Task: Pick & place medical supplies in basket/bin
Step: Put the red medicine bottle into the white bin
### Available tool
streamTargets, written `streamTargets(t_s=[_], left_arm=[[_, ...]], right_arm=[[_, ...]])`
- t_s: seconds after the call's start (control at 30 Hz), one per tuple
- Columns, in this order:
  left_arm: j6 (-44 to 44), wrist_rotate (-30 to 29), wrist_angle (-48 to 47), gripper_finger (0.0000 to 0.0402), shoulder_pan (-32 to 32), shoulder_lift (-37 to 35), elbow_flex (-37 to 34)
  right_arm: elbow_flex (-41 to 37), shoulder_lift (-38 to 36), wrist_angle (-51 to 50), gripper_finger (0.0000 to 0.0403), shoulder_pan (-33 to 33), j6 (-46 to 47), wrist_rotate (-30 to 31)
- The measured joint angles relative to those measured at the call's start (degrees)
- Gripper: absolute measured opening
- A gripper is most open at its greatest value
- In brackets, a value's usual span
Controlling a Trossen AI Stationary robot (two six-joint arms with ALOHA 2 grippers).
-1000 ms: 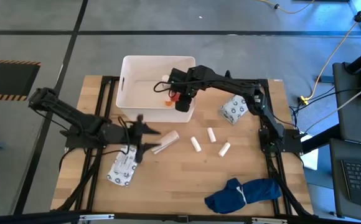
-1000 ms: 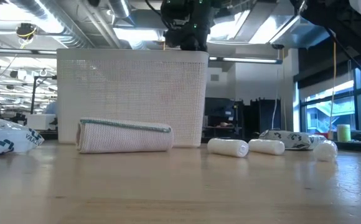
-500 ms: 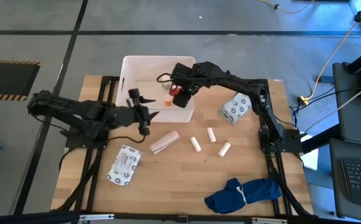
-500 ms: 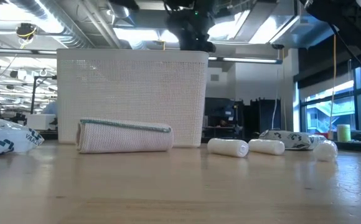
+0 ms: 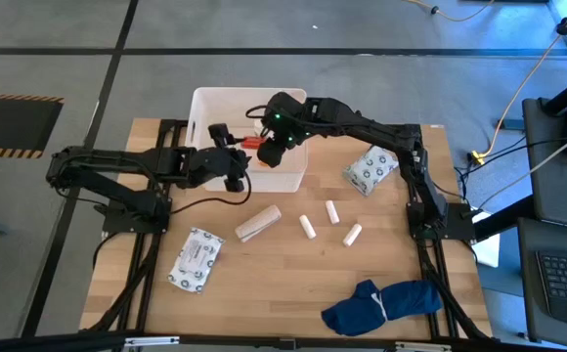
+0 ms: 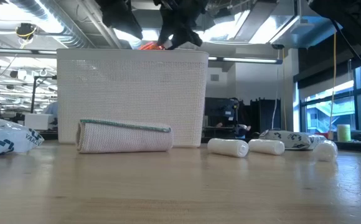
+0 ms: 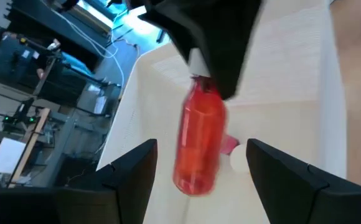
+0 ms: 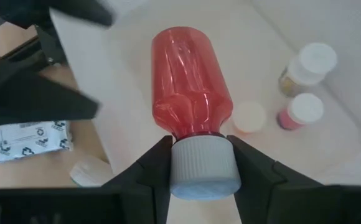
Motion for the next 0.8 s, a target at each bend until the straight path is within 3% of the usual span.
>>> streamTargets(t_s=[0.33,0.57,0.8], left_arm=[[2.0,1.0,-2.5,0.0242,2.6,0.1,0.0],[2.0,-6.4,-2.2,0.0241,2.8,0.2,0.0],[2.0,-3.1,-2.2,0.0229,2.8,0.2,0.0]], right_arm=[[-0.1,-0.8,4.4,0.0130,0.5,0.5,-1.2],[-0.1,-1.2,6.0,0.0130,0.6,1.3,-5.2],[-0.1,-1.2,7.7,0.0130,0.6,1.4,-9.9]])
